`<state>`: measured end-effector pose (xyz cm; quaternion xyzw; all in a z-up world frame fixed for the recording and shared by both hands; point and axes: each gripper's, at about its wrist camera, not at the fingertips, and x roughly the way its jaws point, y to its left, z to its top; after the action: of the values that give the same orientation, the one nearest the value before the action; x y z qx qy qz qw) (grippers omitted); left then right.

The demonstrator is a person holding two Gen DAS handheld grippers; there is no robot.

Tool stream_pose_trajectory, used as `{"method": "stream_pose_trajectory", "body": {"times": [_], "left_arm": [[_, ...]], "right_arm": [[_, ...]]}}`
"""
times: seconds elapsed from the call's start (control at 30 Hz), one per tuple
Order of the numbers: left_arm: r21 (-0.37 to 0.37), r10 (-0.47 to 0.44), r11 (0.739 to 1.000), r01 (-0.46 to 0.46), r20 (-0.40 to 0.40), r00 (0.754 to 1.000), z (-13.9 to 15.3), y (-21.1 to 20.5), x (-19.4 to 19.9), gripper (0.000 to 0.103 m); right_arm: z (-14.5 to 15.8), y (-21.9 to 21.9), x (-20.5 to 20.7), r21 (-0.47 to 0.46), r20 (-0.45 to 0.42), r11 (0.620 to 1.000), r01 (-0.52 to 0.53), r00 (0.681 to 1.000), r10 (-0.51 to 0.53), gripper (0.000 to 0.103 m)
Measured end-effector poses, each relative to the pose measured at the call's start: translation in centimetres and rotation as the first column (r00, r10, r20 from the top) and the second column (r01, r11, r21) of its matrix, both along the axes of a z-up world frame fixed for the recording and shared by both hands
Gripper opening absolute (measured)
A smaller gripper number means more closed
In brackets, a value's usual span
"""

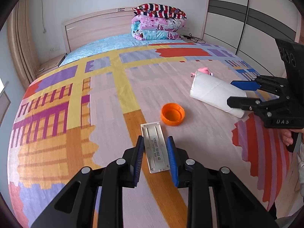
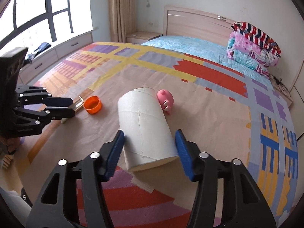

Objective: Collect trash
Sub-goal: 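Close the right tool around the white cardboard paper roll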

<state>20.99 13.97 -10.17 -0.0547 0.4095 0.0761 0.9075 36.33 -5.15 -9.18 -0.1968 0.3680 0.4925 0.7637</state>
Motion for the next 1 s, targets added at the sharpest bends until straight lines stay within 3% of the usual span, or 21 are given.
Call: {"method": "stream_pose_trajectory", "body": {"times": [0.2,0.3,0.37,0.4,0.43,0.5,0.6,0.77,1.0], "left_arm": [[-0.009,-0.006,1.000,0.006,0.010,1.000,0.3,-0.8,-1.4,0.024],[-0.010,-0.006,1.000,0.006,0.014,1.000,0.6,-0.9,-2.1,0.024],[-0.010,-0.005,1.000,0.005,0.014,1.000,0.7,-1.0,-2.4,0.024],[-0.012,-0.006,1.000,0.006,0.013,1.000,0.7,-1.1,-2.5,0.024],[-0.013,-0.007,1.000,0.007,0.011,1.000,0.7,-1.2,-2.7,0.024],[-0.014,-0.008,1.000,0.008,0.009,1.000,0.6,-1.4,-2.8,0.024],[-0.015,-0.008,1.000,0.008,0.007,1.000,0.6,-1.6,-3.1,0.024],[-0.016,-0.020,1.000,0.020,0.004,1.000,0.6,-1.9,-3.3,0.024],[-0.036,-0.022,0.999,0.023,0.018,1.000,0.7,-1.9,-3.7,0.024]], "right_arm": [[1.1,-0.7,-0.7,0.023,0.003,1.000,0.000,1.000,0.000,0.033],[1.1,-1.0,-0.9,0.023,0.000,1.000,-0.001,1.000,0.001,0.032],[1.0,-1.0,-0.9,0.022,-0.005,1.000,0.000,1.000,0.000,0.044],[0.9,-1.0,-0.9,0.027,-0.001,1.000,0.007,1.000,-0.007,0.060],[0.9,-0.9,-1.0,0.031,0.003,0.999,0.011,1.000,-0.011,0.066],[0.7,-0.6,-1.1,0.019,0.010,1.000,0.018,1.000,-0.018,0.066],[0.6,0.0,-1.4,0.006,0.035,1.000,0.011,0.999,-0.011,0.075],[0.2,1.3,-2.5,-0.038,0.111,0.996,-0.081,0.990,0.085,0.075],[-0.5,1.2,-0.9,0.004,0.007,0.992,-0.129,0.992,0.129,0.075]]}}
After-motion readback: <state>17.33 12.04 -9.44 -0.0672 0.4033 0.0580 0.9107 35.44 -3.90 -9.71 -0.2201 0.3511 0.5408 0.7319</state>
